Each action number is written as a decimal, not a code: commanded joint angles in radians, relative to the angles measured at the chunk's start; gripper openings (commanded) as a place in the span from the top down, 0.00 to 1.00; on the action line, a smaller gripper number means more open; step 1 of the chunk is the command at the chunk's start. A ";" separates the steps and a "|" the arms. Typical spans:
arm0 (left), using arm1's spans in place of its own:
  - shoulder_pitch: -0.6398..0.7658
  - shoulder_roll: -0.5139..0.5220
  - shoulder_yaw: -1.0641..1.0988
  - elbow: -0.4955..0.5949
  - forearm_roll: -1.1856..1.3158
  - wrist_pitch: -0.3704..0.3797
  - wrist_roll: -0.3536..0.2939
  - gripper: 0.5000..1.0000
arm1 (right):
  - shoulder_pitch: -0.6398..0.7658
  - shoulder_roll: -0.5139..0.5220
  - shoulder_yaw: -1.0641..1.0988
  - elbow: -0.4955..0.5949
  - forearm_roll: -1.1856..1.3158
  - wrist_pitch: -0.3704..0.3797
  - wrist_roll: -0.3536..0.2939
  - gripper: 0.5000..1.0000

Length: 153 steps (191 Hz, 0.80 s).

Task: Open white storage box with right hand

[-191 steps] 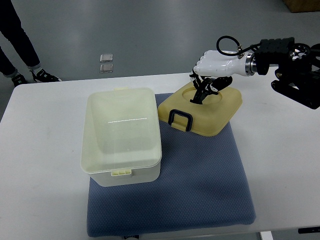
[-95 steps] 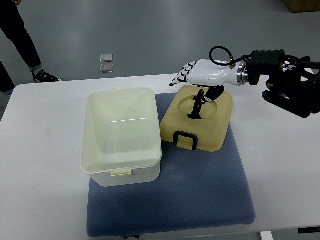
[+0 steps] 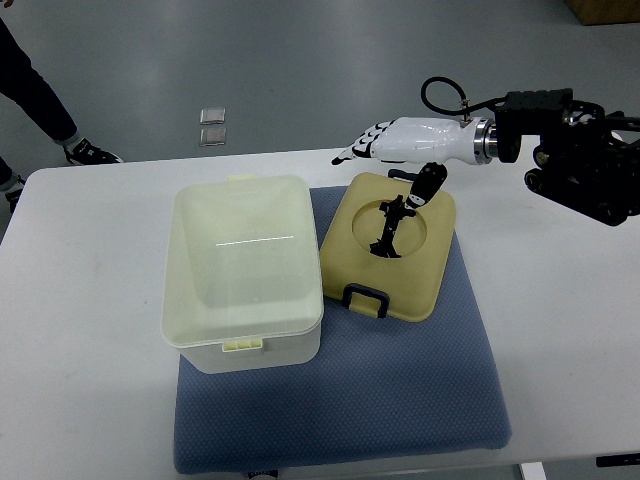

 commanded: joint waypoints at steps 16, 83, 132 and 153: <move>0.000 0.000 0.000 0.000 0.000 0.000 0.000 0.00 | 0.034 -0.011 0.001 0.000 0.075 0.126 -0.002 0.14; 0.000 0.000 0.000 0.000 0.000 0.000 0.000 0.00 | 0.030 -0.025 -0.002 -0.018 0.803 0.242 -0.109 0.14; 0.000 0.000 0.000 0.000 0.000 0.000 0.001 0.00 | -0.025 -0.008 0.001 -0.018 1.197 0.251 -0.200 0.14; 0.000 0.000 0.000 0.000 0.000 0.000 0.000 0.00 | -0.044 0.006 0.016 -0.020 1.353 0.247 -0.265 0.14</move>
